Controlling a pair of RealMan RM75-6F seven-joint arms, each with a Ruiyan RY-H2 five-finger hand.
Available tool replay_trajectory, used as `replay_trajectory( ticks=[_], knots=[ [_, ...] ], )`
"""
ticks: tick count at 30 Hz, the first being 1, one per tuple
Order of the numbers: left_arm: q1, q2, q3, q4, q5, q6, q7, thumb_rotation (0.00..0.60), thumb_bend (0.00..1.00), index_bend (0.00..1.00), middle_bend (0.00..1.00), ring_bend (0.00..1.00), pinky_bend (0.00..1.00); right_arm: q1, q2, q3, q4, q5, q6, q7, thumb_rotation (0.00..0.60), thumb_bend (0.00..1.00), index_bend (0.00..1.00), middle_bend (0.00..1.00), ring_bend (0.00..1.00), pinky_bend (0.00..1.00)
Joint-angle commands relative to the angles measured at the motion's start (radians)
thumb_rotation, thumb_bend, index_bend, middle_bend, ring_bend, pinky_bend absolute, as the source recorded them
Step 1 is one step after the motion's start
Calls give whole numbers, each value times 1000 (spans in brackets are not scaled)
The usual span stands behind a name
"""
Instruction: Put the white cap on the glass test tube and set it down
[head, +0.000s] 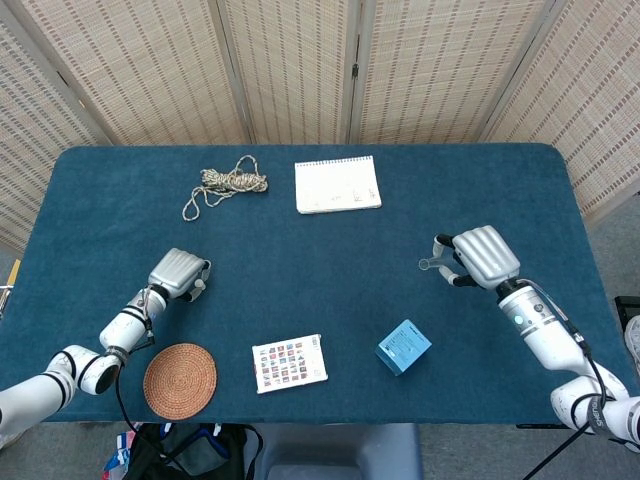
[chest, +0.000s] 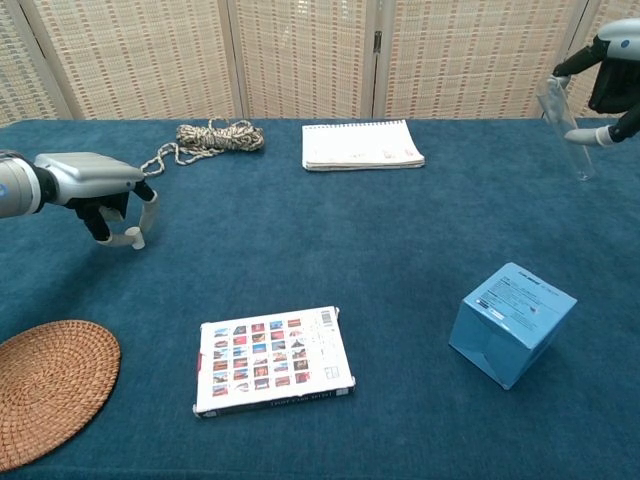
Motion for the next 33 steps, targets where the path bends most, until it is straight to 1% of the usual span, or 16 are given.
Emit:
replay_trajectory(
  ticks=[1, 10, 15, 18, 25, 28, 33],
  knots=[
    [1, -2, -1, 1, -1, 2, -1, 600, 340, 479, 1000, 1000, 1000, 0, 1, 0, -1, 0, 0, 0, 600, 434, 868, 1000, 1000, 1000],
    [1, -6, -4, 9, 4, 12, -11, 600, 339, 526, 1000, 1000, 1000, -4, 3, 0, -3, 2, -1, 1, 600, 433, 871, 1000, 1000, 1000],
    [6, 24, -23, -21, -1, 34, -41, 600, 342, 534, 1000, 1000, 1000, -7, 2, 2, -7, 1, 4, 8, 600, 434, 874, 1000, 1000, 1000],
    [14, 70, -48, -83, -7, 67, -67, 600, 342, 533, 1000, 1000, 1000, -5, -1, 5, -10, 0, 4, 14, 600, 433, 874, 1000, 1000, 1000],
    [26, 226, -116, -308, -27, 128, -121, 600, 342, 532, 1000, 1000, 1000, 17, -28, 24, -14, -5, -5, 47, 600, 433, 881, 1000, 1000, 1000],
    [30, 285, -140, -404, -46, 138, -133, 600, 342, 532, 1000, 1000, 1000, 28, -50, 33, -10, -9, -6, 66, 600, 433, 881, 1000, 1000, 1000],
    [23, 363, -169, -526, -70, 126, -154, 600, 342, 530, 1000, 1000, 1000, 54, -94, 55, 8, -16, -9, 121, 600, 433, 887, 1000, 1000, 1000]
  ],
)
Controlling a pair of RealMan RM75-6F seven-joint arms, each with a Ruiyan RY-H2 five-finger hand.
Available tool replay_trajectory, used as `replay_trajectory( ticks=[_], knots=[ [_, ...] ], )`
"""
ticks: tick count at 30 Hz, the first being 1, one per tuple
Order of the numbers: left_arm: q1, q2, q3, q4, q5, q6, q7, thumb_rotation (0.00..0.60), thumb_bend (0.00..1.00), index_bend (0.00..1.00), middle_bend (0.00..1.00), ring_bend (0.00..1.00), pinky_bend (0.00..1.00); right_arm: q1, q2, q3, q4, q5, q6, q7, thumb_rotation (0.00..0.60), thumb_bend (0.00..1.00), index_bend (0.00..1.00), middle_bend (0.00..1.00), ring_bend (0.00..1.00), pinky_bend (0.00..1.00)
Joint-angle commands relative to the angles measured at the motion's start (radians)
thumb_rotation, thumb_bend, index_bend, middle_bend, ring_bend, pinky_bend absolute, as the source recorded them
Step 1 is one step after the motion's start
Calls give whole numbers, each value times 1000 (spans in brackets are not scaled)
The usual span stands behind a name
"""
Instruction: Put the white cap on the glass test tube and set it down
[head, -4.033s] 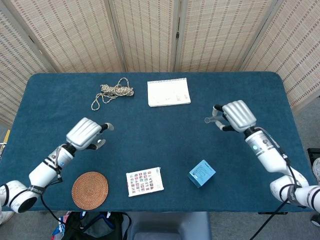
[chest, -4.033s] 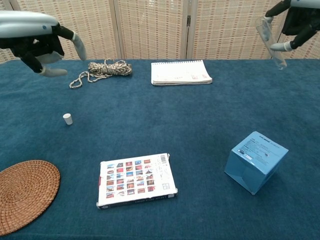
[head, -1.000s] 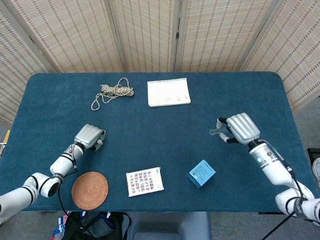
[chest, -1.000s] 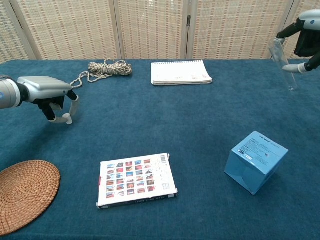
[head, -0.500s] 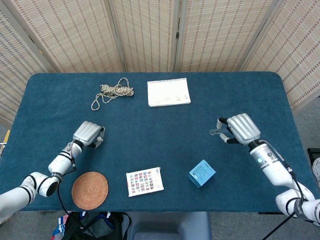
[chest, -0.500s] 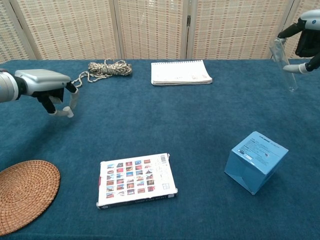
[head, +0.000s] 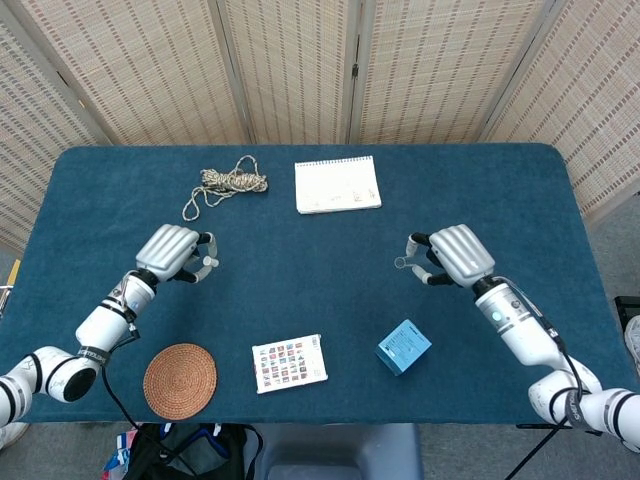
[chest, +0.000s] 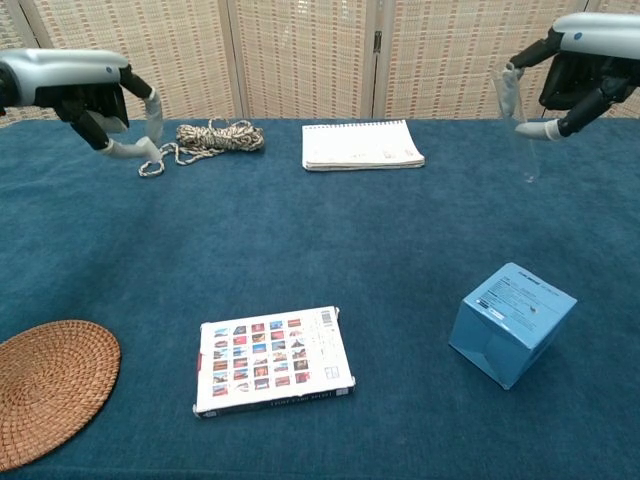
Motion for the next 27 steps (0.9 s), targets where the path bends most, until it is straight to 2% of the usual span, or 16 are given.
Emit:
replay_trajectory(
  ticks=[1, 10, 19, 27],
  knots=[
    [-6, 76, -38, -98, -27, -4, -28, 600, 342, 530, 1000, 1000, 1000, 23, -34, 20, 17, -5, -4, 42, 600, 433, 887, 1000, 1000, 1000],
    [-34, 149, -96, -195, -58, 1, -52, 600, 342, 531, 1000, 1000, 1000, 105, -144, 67, 83, -1, -61, 207, 600, 433, 888, 1000, 1000, 1000],
    [-60, 169, -132, -248, -79, 4, -76, 600, 342, 536, 1000, 1000, 1000, 193, -251, 95, 150, 14, -125, 265, 600, 433, 901, 1000, 1000, 1000],
    [-90, 179, -150, -294, -84, 16, -48, 600, 342, 536, 1000, 1000, 1000, 255, -335, 113, 223, 31, -170, 322, 600, 433, 902, 1000, 1000, 1000]
  ],
)
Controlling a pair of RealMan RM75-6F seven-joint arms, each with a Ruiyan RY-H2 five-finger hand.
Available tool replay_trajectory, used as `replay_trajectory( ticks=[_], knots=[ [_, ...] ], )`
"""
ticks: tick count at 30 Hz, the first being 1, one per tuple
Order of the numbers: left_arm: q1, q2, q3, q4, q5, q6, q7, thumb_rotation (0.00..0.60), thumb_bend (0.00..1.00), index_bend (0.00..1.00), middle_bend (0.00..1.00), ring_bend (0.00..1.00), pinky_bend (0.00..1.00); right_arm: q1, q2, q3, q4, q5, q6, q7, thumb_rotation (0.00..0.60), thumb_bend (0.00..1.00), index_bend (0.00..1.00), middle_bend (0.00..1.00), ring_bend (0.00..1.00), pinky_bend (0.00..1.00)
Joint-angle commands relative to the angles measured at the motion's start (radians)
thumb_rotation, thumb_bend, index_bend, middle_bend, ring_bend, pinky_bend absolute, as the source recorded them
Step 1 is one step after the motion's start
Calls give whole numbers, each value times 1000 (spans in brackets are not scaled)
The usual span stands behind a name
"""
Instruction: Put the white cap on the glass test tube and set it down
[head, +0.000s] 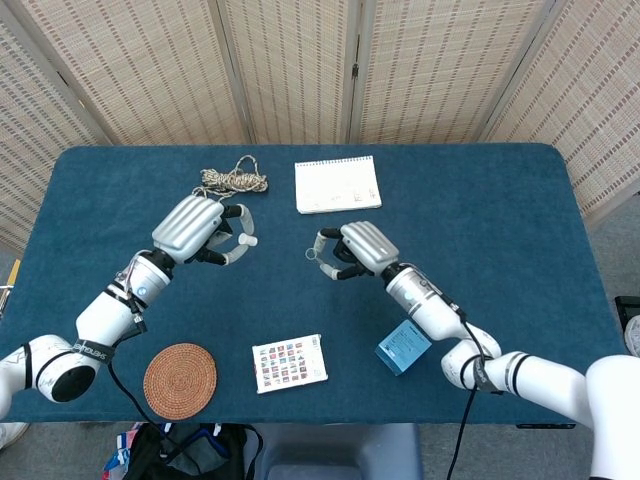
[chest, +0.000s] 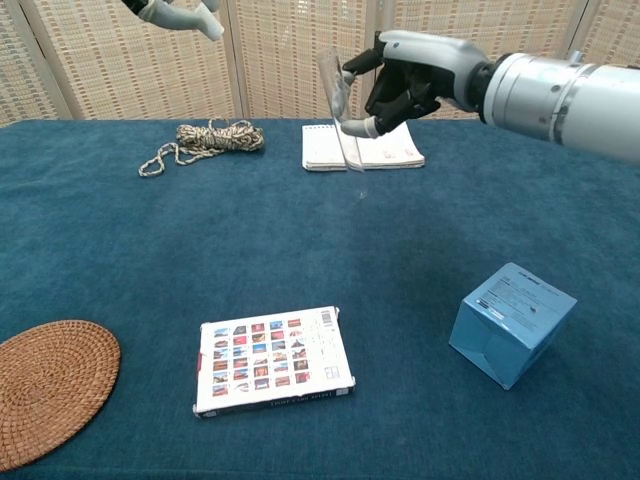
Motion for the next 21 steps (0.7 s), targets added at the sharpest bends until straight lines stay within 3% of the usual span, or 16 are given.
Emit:
replay_trajectory(
  ticks=[1, 21],
  knots=[
    [-12, 1, -5, -11, -4, 3, 15, 600, 342, 536, 1000, 1000, 1000, 22, -23, 9, 18, 4, -19, 29, 600, 433, 902, 1000, 1000, 1000],
    [-102, -15, 23, -49, -34, 50, 304, 600, 342, 540, 1000, 1000, 1000, 90, -38, 31, 44, 44, -98, 97, 600, 433, 902, 1000, 1000, 1000]
  ],
)
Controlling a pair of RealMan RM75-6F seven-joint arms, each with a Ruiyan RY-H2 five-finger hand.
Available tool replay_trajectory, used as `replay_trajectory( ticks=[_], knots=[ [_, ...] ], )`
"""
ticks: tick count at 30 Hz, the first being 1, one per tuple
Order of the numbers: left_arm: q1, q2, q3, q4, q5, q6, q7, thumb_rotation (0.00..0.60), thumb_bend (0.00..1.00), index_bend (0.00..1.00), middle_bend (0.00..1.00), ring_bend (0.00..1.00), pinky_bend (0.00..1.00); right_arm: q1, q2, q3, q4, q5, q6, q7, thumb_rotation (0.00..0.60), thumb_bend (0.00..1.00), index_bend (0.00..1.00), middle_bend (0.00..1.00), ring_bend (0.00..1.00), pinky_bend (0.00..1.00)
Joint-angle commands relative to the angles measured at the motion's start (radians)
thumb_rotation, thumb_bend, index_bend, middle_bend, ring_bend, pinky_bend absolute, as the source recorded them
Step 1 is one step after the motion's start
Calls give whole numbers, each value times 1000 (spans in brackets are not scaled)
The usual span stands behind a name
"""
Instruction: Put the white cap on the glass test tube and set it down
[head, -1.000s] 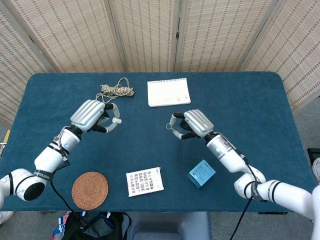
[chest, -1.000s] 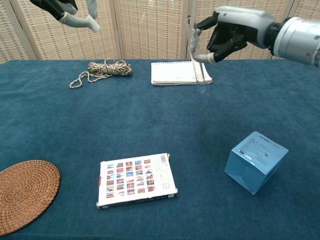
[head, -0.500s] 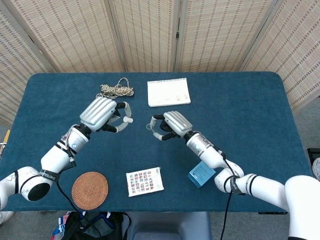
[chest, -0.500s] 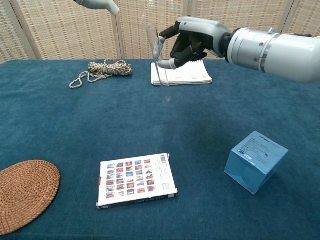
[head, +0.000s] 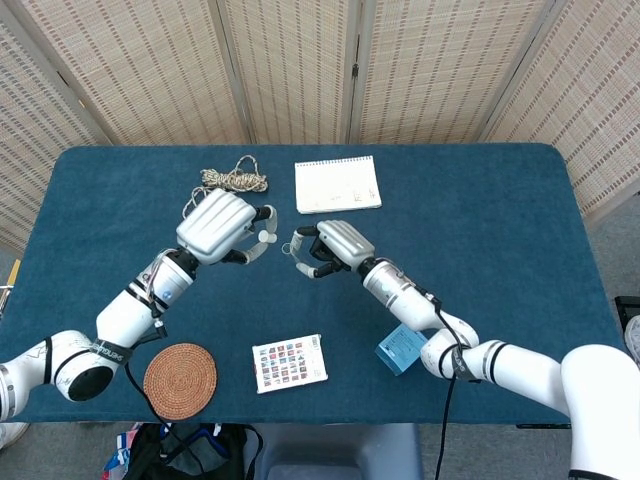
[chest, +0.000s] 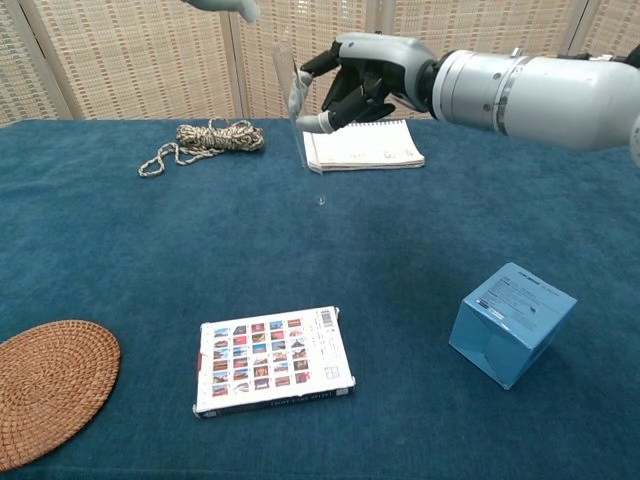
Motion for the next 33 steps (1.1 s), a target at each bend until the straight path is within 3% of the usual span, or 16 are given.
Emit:
replay_trajectory(
  ticks=[1, 33],
  knots=[
    [-11, -6, 10, -6, -7, 2, 24, 600, 342, 540, 1000, 1000, 1000, 3, 0, 3, 0, 6, -3, 3, 600, 433, 902, 1000, 1000, 1000],
    [-78, -45, 38, 0, -87, -14, 84, 600, 342, 536, 1000, 1000, 1000, 15, -1, -5, 2, 23, -4, -19, 600, 433, 912, 1000, 1000, 1000]
  ],
)
